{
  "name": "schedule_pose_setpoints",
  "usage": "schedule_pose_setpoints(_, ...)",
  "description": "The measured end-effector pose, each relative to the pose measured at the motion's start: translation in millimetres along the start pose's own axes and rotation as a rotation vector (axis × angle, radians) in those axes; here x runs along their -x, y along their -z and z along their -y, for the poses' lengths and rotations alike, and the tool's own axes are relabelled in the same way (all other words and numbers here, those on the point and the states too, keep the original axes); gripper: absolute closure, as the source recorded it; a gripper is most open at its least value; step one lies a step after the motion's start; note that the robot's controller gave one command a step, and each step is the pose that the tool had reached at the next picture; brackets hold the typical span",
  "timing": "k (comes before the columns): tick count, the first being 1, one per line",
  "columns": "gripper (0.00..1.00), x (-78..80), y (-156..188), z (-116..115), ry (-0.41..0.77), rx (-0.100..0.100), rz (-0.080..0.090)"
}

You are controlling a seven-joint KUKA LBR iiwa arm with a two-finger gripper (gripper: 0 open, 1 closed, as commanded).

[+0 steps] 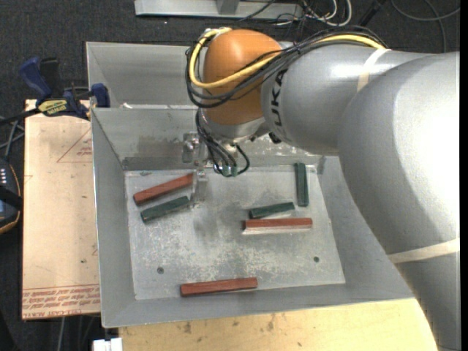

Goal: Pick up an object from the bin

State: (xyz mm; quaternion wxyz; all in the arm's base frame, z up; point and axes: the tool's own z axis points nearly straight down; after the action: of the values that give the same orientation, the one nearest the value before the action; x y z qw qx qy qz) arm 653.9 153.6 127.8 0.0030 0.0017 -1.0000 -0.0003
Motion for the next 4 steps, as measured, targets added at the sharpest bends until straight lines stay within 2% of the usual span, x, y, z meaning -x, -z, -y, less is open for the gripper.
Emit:
schedule_pose_setpoints(1,0.0,2.0,5.2,0.4,-0.002,0.001,0.007)
schedule_pose_setpoints(2,0.0,0.0,-13.7,-7.0,0.068,0.001,0.015)
schedule_pose_setpoints(3,0.0,-9.9,-42.2,-39.1,0.237,-0.001,0.006)
schedule_pose_setpoints(4,1.0,-4.8,-51.9,-48.8,0.312,0.0,0.009)
